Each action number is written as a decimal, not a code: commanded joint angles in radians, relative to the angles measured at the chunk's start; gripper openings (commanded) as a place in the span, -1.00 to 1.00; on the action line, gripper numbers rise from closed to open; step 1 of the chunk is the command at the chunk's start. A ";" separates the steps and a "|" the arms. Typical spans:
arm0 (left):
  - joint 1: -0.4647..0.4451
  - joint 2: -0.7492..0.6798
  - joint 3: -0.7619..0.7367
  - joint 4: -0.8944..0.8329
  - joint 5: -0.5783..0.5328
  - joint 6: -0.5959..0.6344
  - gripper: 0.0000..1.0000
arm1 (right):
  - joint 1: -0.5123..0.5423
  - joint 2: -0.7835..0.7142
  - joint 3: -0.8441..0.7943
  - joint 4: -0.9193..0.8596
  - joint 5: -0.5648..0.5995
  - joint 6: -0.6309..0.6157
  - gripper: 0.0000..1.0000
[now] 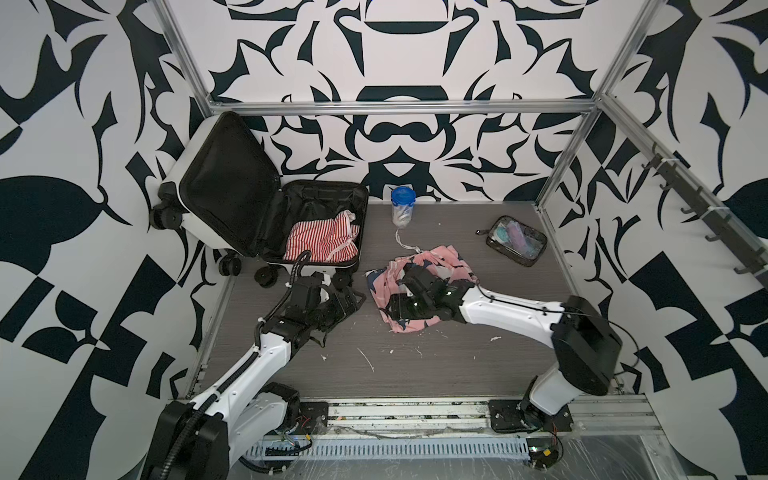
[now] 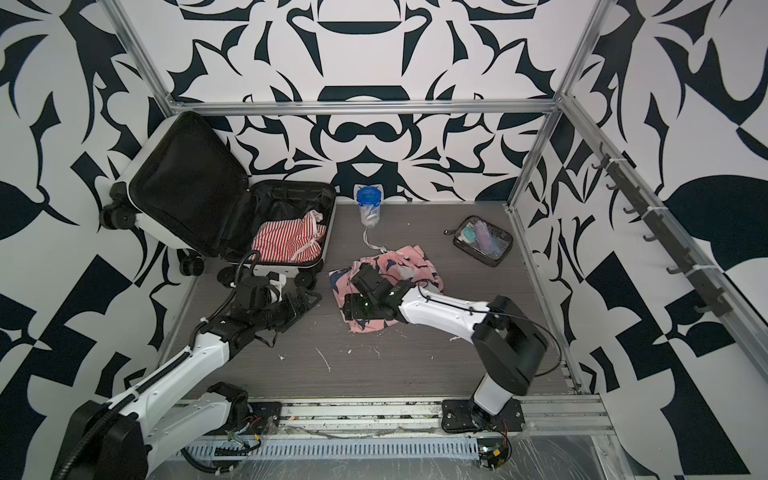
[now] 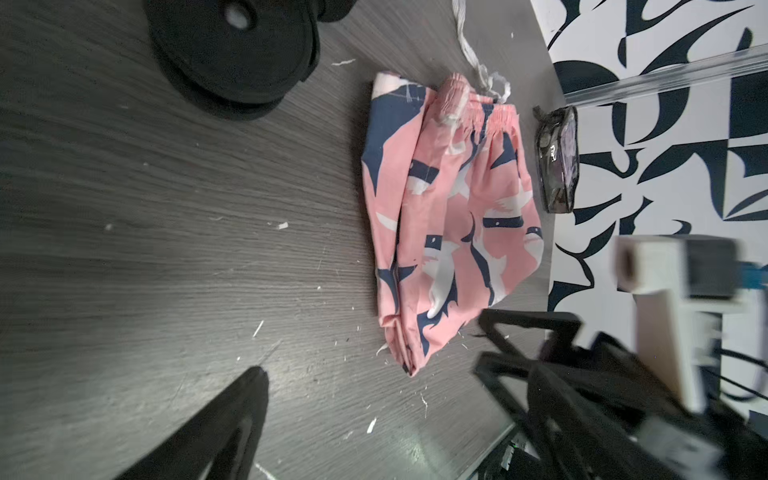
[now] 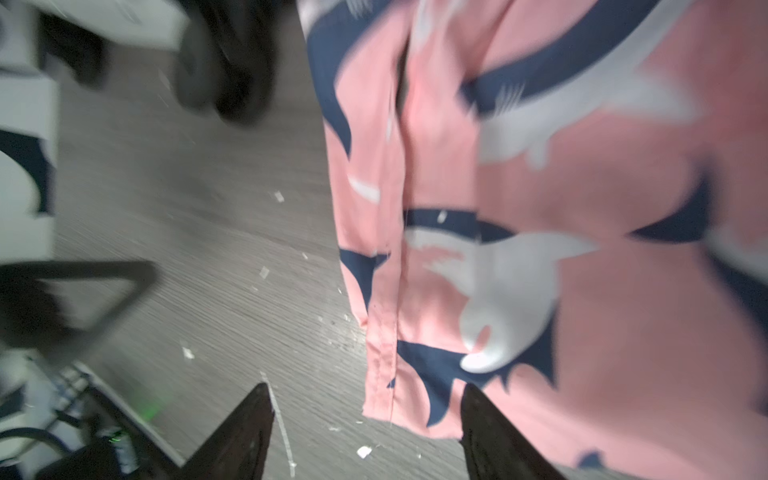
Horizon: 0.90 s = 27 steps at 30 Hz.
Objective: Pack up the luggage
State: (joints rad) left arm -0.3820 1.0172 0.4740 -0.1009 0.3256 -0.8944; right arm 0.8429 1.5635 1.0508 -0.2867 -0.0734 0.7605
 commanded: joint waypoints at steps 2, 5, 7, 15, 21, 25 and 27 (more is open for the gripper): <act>-0.069 0.060 -0.015 0.056 -0.038 -0.008 0.99 | -0.119 -0.139 0.017 -0.115 0.069 -0.071 0.51; -0.114 0.117 -0.015 0.110 -0.060 -0.023 0.98 | -0.268 -0.197 -0.036 -0.153 0.037 -0.109 0.53; -0.137 0.164 -0.005 0.141 -0.068 -0.033 0.98 | -0.368 -0.224 -0.070 -0.168 0.012 -0.142 0.53; -0.181 0.397 0.040 0.278 -0.065 -0.066 0.98 | -0.671 -0.171 -0.109 -0.150 -0.121 -0.269 0.63; -0.200 0.497 0.083 0.327 -0.070 -0.079 0.99 | -0.751 -0.040 -0.094 -0.076 -0.208 -0.288 0.63; -0.208 0.556 0.105 0.340 -0.080 -0.082 0.98 | -0.758 0.038 -0.064 -0.058 -0.221 -0.299 0.63; -0.209 0.582 0.113 0.345 -0.085 -0.084 0.98 | -0.759 0.072 -0.050 -0.050 -0.228 -0.308 0.63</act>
State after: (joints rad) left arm -0.5858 1.5455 0.5926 0.2859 0.2726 -0.9638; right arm 0.0860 1.6230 0.9501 -0.3710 -0.2638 0.4854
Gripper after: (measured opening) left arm 0.992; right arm 0.817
